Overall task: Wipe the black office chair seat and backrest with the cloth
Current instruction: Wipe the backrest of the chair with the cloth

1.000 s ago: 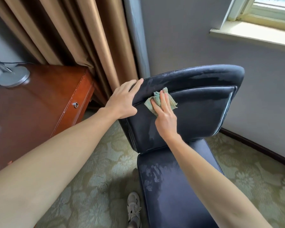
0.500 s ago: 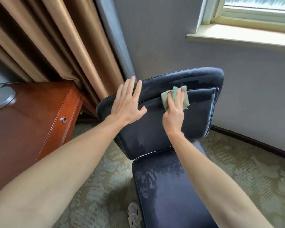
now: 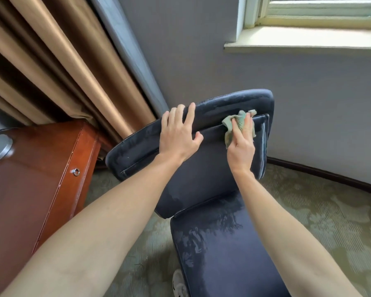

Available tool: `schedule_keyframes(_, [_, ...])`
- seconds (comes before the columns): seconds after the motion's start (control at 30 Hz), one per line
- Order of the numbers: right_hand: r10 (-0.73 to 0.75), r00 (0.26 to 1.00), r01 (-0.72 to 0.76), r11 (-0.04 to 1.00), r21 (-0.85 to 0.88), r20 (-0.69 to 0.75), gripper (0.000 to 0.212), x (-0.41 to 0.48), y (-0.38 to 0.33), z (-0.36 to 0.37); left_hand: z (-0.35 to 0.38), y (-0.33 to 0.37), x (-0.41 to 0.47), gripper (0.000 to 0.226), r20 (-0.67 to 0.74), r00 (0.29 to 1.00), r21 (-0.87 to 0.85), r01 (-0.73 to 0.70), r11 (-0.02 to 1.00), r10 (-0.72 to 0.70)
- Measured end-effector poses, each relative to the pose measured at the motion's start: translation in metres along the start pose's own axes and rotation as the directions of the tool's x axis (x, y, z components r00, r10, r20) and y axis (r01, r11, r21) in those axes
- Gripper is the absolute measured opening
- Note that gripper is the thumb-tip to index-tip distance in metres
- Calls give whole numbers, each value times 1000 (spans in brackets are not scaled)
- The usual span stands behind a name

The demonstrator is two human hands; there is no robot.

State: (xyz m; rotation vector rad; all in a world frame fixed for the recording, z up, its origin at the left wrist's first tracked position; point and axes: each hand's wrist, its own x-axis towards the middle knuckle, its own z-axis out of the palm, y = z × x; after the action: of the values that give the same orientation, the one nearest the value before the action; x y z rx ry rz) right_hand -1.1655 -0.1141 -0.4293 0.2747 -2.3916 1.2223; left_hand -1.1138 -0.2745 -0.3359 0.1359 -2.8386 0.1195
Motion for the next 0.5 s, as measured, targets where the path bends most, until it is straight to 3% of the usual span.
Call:
schedule_keyframes(0.23, [283, 955, -266, 949, 172, -84, 45, 12, -1, 3, 0, -5, -12, 76, -31, 999, 114, 14, 993, -11])
schedule_keyframes(0.43, [102, 995, -100, 989, 107, -11, 53, -5, -10, 13, -4, -2, -20, 79, -7, 991, 140, 130, 982, -130])
schedule_keyframes(0.5, [32, 999, -35, 994, 99, 33, 57, -13, -13, 16, -7, 9, -11, 77, 11, 995, 129, 98, 987, -100])
